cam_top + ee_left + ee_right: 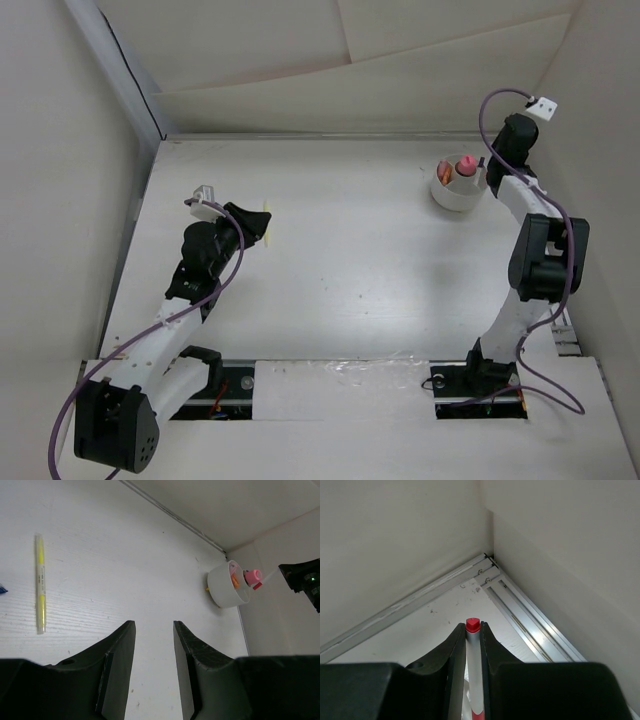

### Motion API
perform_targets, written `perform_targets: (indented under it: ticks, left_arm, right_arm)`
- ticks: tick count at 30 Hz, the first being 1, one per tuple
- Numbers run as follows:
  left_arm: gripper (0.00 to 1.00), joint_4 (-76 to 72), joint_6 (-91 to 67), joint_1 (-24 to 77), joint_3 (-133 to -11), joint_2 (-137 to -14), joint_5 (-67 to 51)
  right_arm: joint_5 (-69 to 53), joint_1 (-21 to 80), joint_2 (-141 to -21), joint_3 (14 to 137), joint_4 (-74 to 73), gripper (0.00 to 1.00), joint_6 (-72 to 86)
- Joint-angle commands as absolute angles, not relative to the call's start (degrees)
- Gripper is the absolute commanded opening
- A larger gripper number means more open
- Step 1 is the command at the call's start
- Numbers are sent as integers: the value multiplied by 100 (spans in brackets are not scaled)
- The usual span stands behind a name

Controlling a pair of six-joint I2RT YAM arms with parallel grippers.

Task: Sort the stationery into containers
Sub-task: Place the pen in the storage box.

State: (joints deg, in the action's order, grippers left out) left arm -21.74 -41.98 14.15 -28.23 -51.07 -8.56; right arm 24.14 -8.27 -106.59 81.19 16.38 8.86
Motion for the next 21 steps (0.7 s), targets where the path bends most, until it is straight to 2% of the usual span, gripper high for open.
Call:
perform_targets:
  ticks: [1,13,20,21]
  left_arm:
    - [33,-2531,-4104,1415,-3015,-5080,-879]
    - [33,-2531,-4052,1415,-3015,-5133,-879]
    - [33,-2531,-4052,1415,-3015,-5080,-879]
    - [33,-2531,-4052,1415,-3015,-5080,-879]
  right_arm:
    - [2662,-695,-10880,8341,2126,1,703]
    - [2882,-352,-10943,7911,2197,1,703]
    - [2883,-299,-10416,7454,2250,24,879]
    - [2883,-299,-10267,7384,2250,30,931]
